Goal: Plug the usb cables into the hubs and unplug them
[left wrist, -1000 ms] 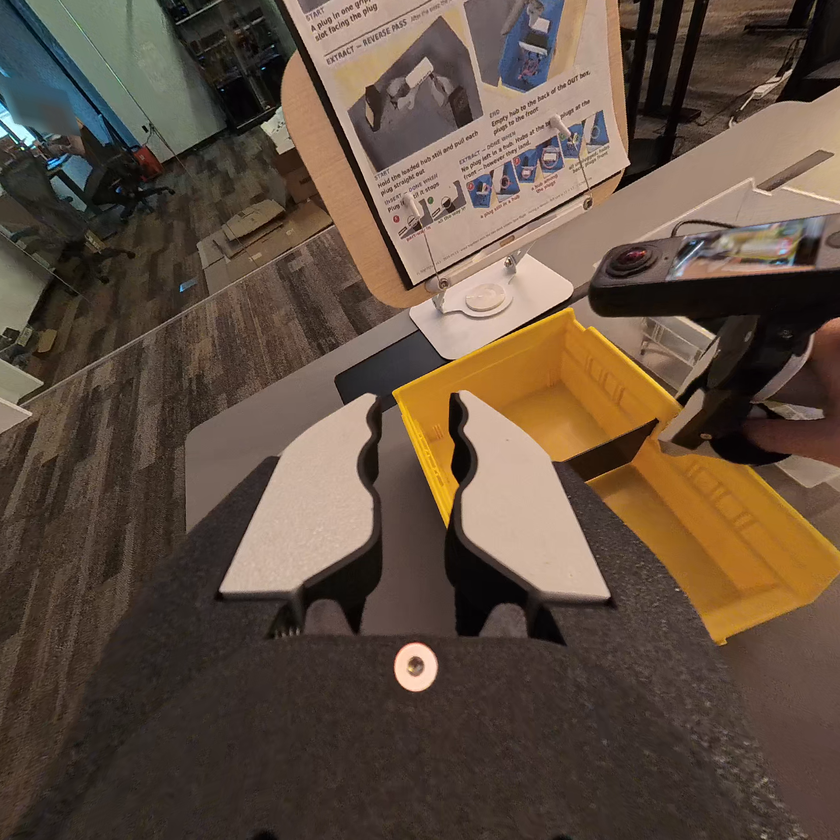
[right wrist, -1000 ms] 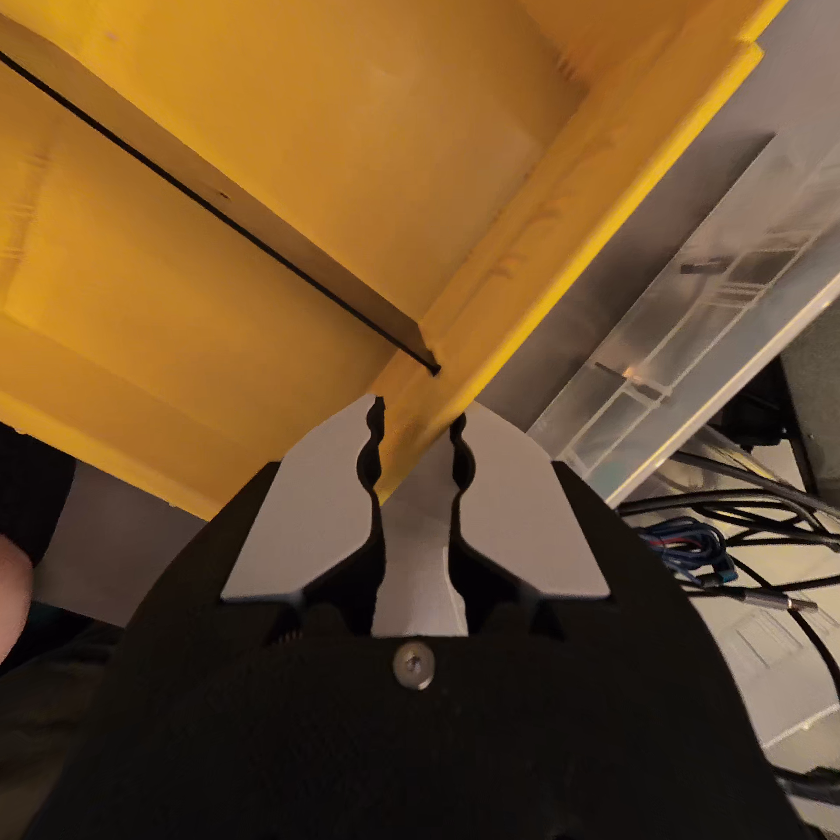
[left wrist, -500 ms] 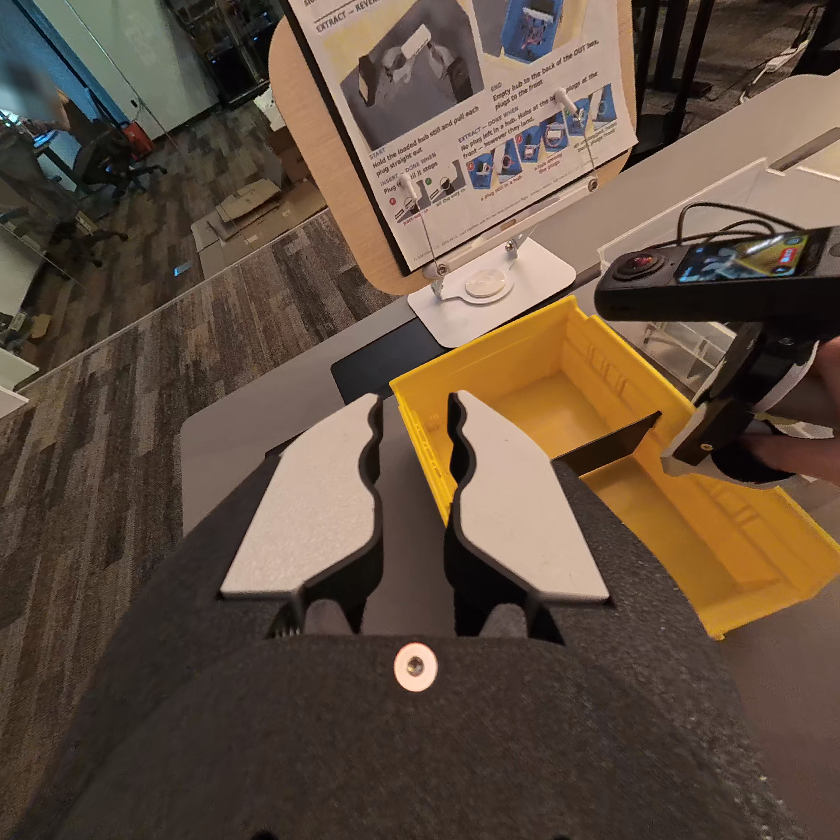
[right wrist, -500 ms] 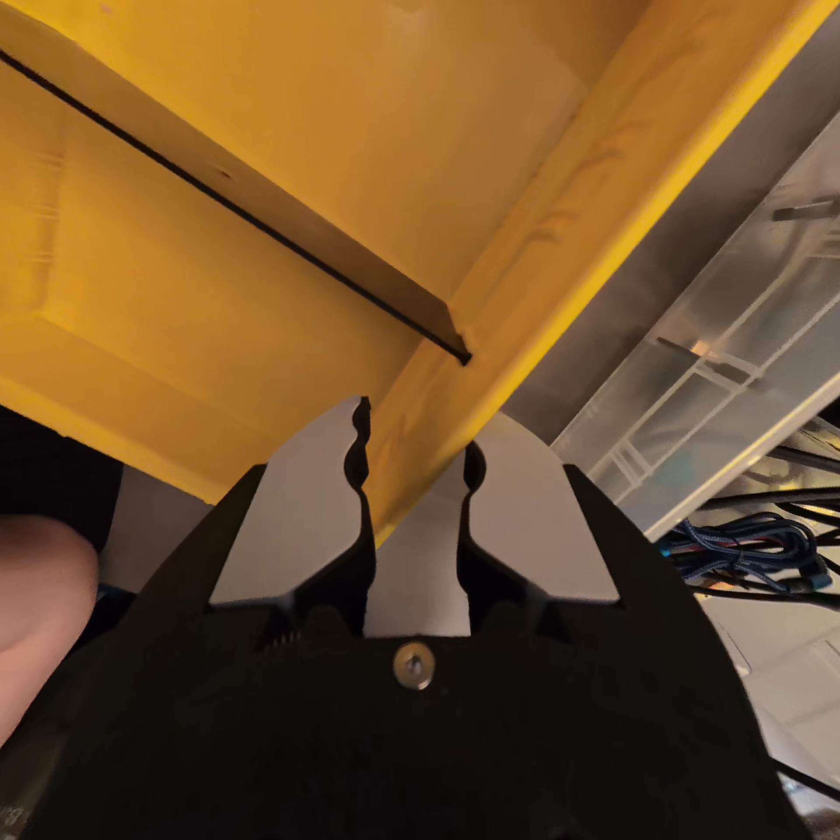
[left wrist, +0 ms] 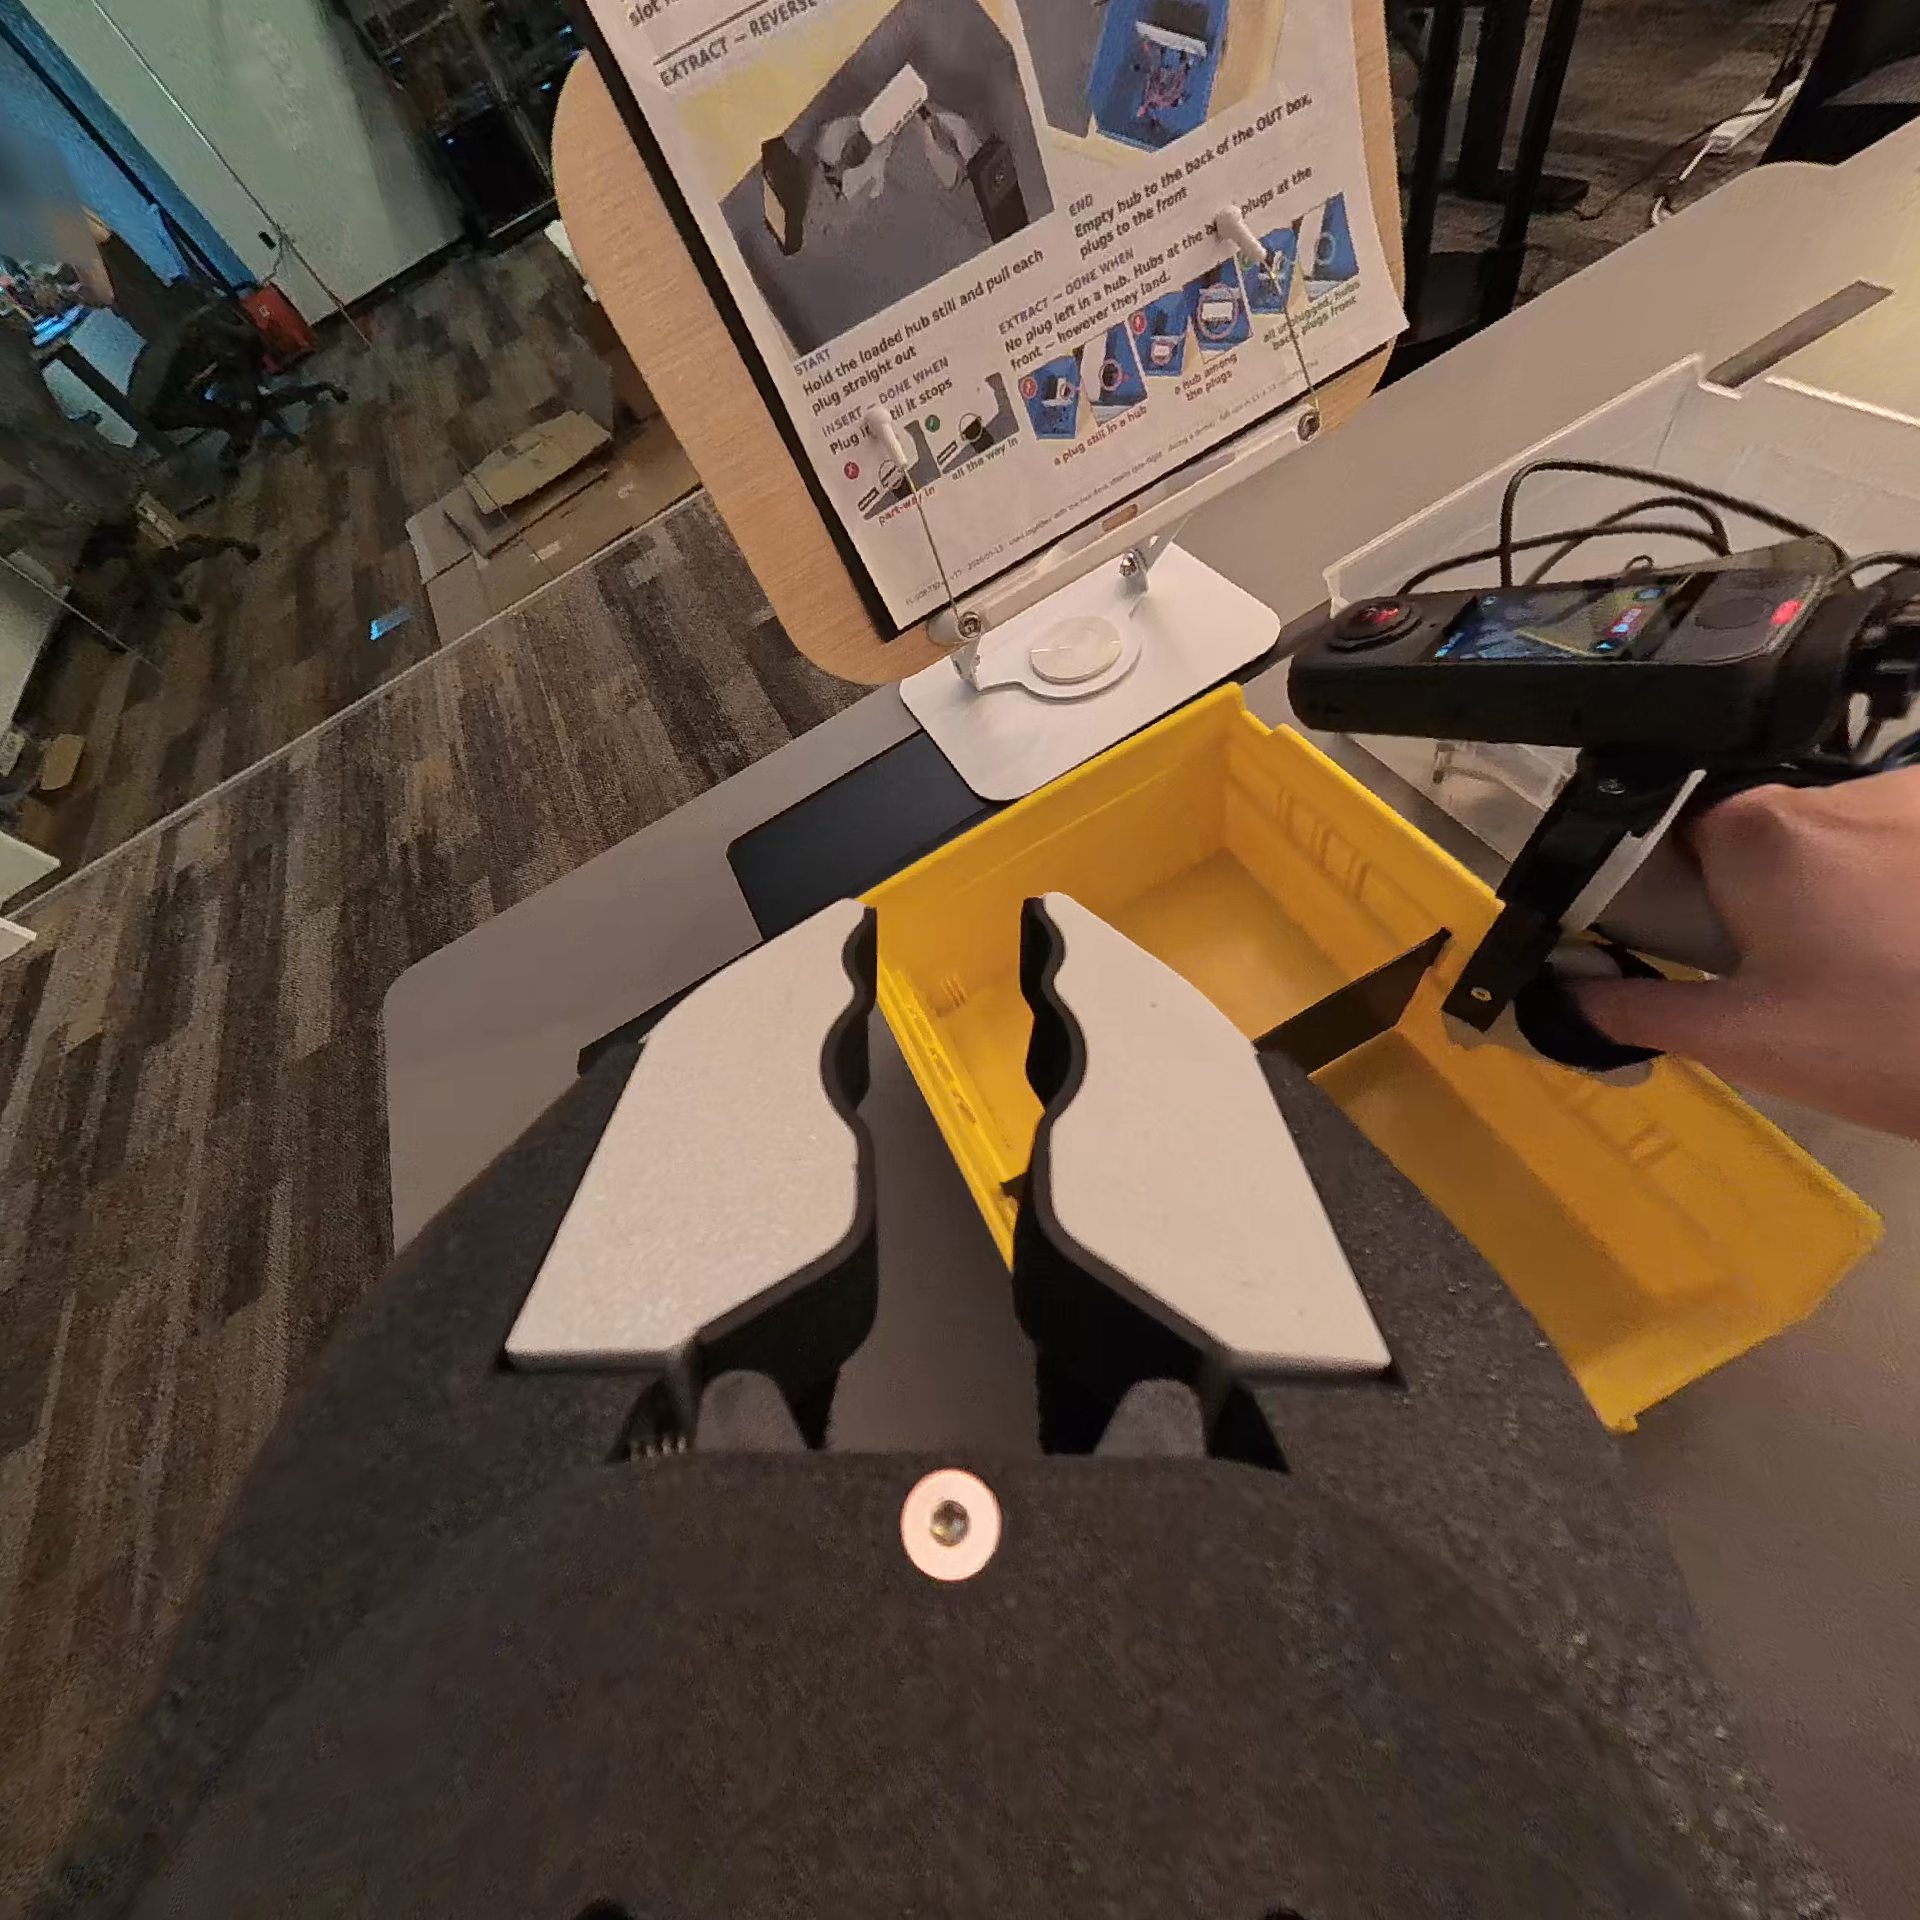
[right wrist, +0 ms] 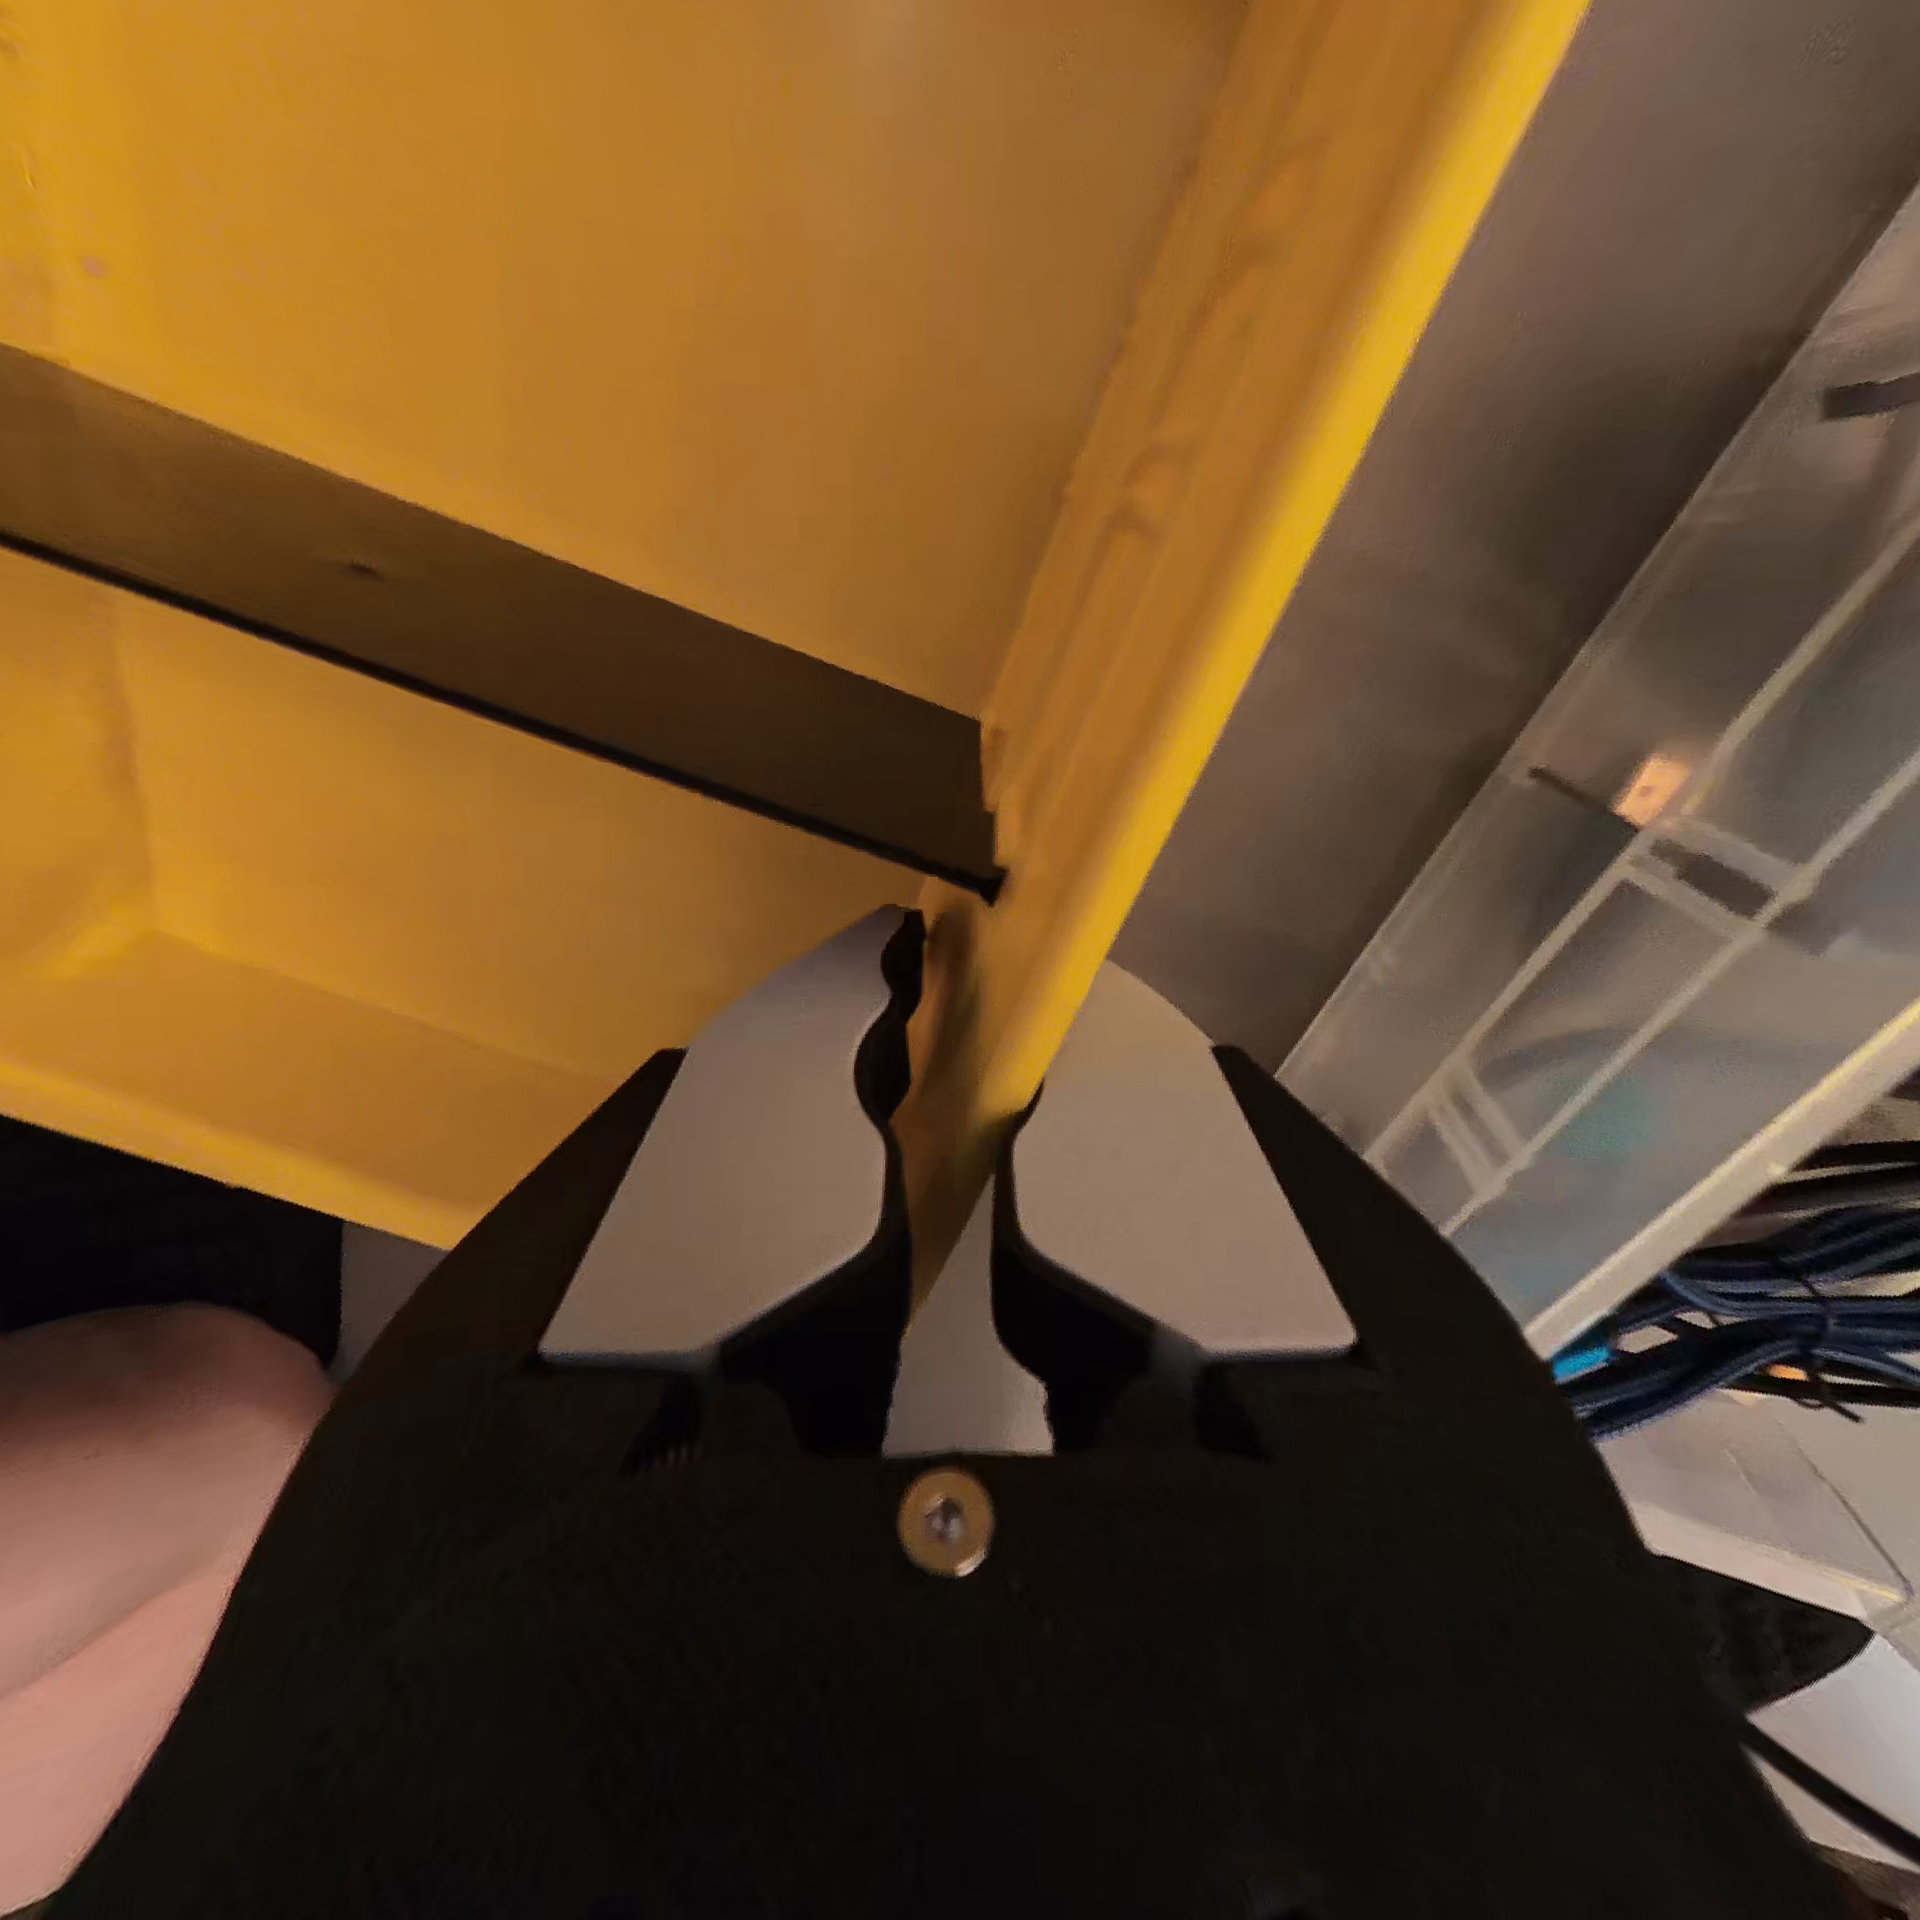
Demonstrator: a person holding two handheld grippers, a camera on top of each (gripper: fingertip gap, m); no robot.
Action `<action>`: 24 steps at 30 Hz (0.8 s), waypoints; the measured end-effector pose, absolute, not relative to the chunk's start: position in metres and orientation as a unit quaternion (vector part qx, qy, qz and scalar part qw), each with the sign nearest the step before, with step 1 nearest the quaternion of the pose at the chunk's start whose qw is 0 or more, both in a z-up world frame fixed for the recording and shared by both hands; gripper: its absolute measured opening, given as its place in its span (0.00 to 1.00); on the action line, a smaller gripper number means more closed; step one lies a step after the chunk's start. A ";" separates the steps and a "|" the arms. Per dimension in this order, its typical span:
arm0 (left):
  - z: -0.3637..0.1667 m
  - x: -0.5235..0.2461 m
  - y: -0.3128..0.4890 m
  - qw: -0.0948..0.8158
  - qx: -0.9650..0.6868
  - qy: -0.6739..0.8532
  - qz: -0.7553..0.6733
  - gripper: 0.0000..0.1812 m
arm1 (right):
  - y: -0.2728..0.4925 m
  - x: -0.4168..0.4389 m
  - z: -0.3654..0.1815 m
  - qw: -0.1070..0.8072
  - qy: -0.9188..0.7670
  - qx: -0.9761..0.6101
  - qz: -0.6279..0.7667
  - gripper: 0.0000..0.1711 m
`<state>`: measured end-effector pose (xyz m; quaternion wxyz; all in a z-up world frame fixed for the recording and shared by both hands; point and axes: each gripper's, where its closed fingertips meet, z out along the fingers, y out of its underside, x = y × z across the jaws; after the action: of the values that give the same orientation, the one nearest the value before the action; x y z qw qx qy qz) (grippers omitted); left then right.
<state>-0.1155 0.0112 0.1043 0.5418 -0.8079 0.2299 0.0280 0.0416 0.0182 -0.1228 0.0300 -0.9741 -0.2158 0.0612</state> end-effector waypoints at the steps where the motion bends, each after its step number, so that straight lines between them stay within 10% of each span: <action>1: 0.105 -0.114 0.011 0.542 -0.807 0.232 0.028 0.14 | 0.021 0.043 -0.123 0.030 -0.216 -0.974 0.062 0.06; 19: 0.101 -0.101 0.008 0.530 -0.806 0.261 0.036 0.15 | 0.005 0.046 -0.144 -0.084 -0.236 -0.967 0.036 0.18; 24: 0.100 -0.097 0.006 0.526 -0.805 0.272 0.039 0.15 | 0.000 0.042 -0.146 -0.108 -0.236 -0.964 0.052 0.07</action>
<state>-0.0972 0.0059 0.0996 0.5259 -0.8050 0.2716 0.0393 0.0419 -0.0001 -0.1464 -0.1081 -0.9643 -0.2364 0.0516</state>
